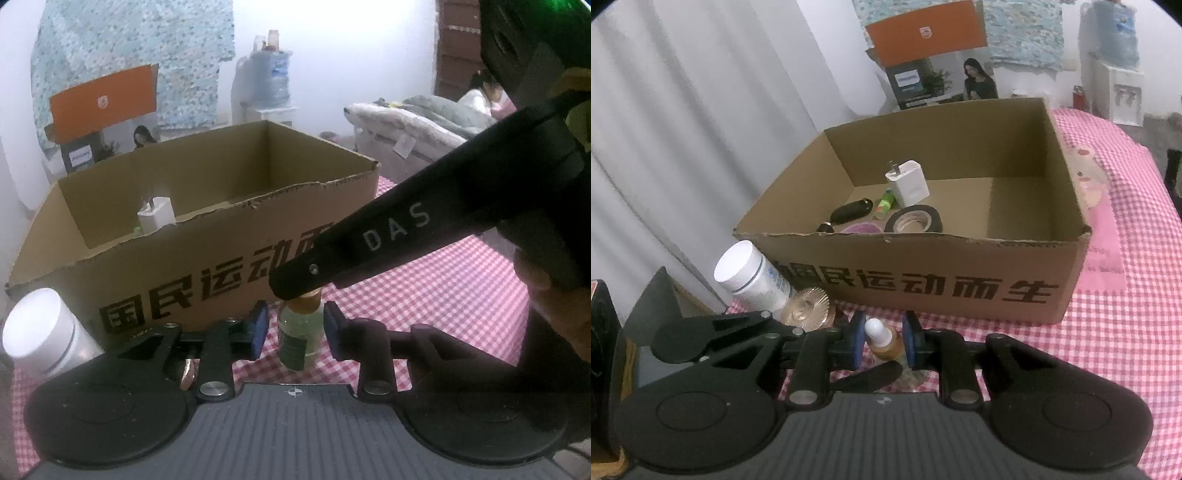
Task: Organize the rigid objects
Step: 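Withdraw the right tool and grasp the green dropper bottle, then lift the green dropper bottle over the box wall and release it inside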
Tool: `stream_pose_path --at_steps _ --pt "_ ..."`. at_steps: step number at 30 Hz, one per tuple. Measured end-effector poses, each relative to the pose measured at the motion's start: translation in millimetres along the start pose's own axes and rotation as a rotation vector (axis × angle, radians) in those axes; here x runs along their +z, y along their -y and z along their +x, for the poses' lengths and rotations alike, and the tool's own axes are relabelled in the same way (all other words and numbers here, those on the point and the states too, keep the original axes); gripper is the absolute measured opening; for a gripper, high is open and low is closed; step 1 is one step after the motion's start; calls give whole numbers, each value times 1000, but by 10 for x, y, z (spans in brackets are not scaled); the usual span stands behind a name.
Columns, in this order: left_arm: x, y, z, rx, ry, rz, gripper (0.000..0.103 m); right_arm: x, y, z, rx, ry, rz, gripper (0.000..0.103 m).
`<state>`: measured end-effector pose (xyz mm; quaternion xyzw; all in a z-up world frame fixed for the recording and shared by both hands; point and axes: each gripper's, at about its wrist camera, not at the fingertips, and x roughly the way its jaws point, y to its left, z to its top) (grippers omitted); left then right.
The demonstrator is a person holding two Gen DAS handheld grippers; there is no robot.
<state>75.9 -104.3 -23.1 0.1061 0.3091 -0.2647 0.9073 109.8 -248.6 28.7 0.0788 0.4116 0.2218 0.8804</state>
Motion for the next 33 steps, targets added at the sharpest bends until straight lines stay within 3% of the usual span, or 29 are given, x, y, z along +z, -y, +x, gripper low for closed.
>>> stream_pose_path --at_steps 9,23,33 --pt "-109 10 139 -10 -77 6 35 -20 -76 104 -29 -40 -59 26" --pt "-134 32 419 -16 -91 32 32 -43 -25 180 -32 -49 -60 33" --pt "-116 147 246 -12 -64 49 31 -61 -47 24 -36 -18 -69 30"
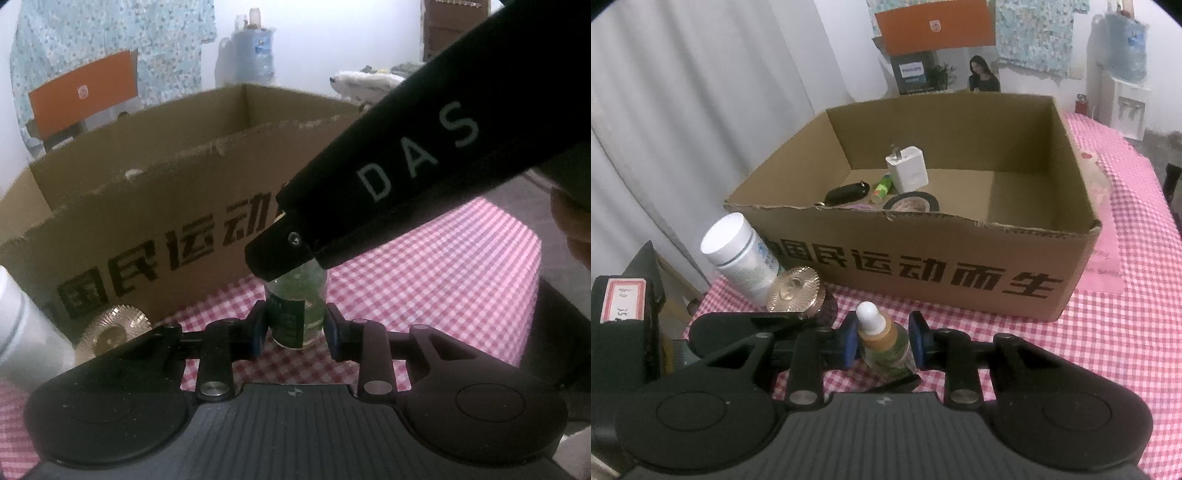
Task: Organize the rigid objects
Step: 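Lift the green dropper bottle over the box wall and release it inside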
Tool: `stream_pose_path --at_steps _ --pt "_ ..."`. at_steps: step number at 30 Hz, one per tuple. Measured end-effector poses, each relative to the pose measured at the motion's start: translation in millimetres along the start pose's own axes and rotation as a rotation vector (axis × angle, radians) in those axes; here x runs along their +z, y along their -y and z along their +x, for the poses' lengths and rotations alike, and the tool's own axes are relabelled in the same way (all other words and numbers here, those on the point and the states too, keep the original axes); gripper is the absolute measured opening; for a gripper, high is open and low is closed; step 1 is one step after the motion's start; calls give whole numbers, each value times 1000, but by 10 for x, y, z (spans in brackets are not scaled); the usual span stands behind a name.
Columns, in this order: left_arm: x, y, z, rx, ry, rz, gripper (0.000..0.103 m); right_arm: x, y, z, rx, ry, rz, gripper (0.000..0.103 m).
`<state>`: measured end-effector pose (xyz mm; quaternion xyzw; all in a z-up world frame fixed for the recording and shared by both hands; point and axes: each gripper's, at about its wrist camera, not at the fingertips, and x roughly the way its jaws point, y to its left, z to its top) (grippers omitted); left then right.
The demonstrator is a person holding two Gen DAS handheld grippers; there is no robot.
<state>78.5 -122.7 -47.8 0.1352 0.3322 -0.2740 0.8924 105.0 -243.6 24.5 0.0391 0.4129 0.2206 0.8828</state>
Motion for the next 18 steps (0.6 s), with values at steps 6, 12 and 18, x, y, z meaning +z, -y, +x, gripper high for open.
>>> stream_pose_path --at_steps 6,12,18 --pt "264 13 -453 53 101 36 31 205 -175 -417 27 99 -81 29" --pt "745 -128 -749 110 185 51 31 706 -340 -778 68 208 -201 27" --pt "1185 -408 -369 103 82 -33 31 1359 -108 -493 109 156 -182 23"
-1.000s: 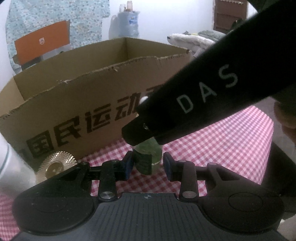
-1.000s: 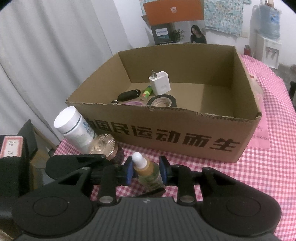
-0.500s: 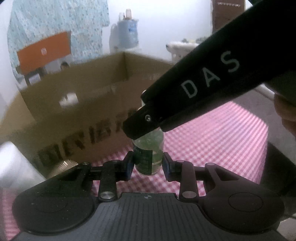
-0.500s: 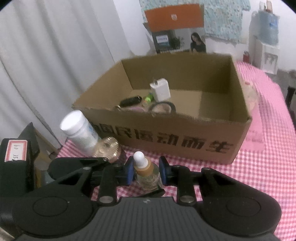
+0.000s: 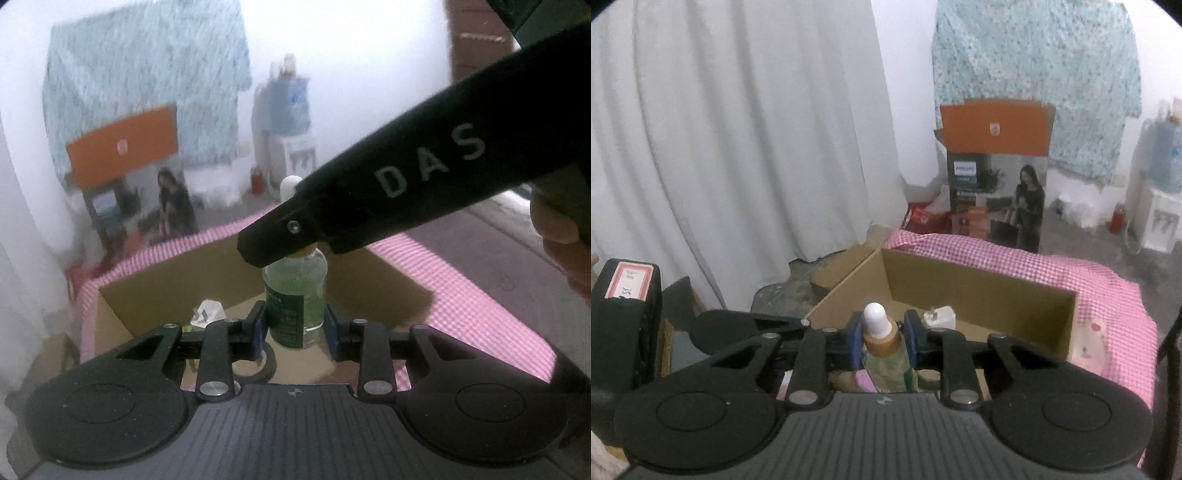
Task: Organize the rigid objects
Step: 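Lift the green dropper bottle over the box wall and release it inside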
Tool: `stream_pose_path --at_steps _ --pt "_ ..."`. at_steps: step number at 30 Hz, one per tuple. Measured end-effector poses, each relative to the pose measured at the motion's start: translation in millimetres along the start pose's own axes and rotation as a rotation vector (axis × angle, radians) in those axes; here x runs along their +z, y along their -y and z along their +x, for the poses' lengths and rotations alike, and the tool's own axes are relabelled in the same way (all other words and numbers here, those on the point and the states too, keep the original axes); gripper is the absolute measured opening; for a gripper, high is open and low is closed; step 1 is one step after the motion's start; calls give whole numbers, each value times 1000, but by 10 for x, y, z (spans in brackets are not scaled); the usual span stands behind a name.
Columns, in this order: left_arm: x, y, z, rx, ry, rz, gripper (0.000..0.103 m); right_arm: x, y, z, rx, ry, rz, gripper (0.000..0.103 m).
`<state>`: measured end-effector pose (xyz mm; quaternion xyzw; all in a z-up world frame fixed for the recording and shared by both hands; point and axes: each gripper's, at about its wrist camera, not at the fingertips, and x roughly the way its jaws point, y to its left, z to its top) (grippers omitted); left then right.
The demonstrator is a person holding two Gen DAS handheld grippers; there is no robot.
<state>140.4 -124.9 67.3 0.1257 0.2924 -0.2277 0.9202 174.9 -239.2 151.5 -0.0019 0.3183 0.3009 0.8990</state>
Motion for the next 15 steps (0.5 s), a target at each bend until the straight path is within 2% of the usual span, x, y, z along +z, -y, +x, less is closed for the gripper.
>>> stream_pose_path --at_steps 8,15 --pt "209 -304 904 -36 -216 -141 31 225 789 853 26 -155 139 23" --pt "349 -517 1444 -10 -324 -213 31 342 1224 1398 33 -217 183 22"
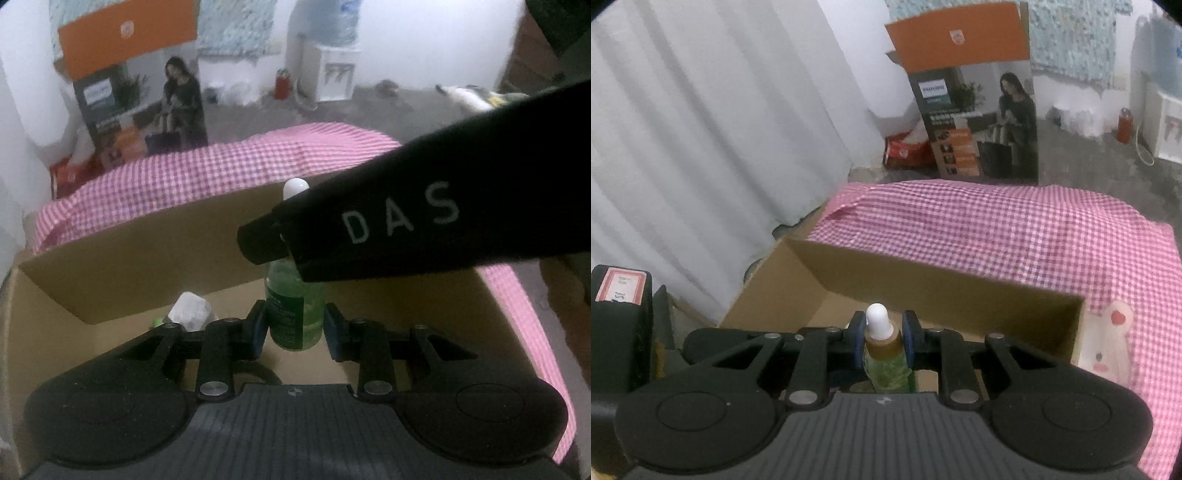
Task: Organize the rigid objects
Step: 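Lift the green dropper bottle over the box wall and release it inside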
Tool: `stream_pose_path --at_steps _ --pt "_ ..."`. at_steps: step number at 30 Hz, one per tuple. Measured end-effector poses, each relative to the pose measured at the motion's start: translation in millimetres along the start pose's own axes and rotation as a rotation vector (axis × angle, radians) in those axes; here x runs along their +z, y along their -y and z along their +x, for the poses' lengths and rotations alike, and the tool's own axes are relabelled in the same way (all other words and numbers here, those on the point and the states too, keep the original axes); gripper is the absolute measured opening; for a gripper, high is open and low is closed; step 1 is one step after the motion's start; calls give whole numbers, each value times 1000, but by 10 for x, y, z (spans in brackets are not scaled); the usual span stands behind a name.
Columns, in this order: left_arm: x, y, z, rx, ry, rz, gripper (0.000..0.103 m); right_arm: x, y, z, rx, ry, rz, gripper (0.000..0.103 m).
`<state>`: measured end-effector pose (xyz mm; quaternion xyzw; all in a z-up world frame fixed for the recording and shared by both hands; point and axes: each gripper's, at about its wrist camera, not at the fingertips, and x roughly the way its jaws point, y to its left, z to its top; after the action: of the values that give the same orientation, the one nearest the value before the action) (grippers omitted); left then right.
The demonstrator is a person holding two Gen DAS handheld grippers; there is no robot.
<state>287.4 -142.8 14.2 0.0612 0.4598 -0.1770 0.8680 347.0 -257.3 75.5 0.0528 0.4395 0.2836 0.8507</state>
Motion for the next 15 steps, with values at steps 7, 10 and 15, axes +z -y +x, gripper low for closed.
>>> stream_pose_path --at_steps 7,10,15 --pt "93 -31 162 35 -46 -23 32 101 255 414 4 -62 32 22" --pt "115 -46 207 29 -63 -23 33 70 305 551 2 -89 37 23" --pt "164 -42 249 29 -68 -19 36 60 329 610 14 -118 53 25"
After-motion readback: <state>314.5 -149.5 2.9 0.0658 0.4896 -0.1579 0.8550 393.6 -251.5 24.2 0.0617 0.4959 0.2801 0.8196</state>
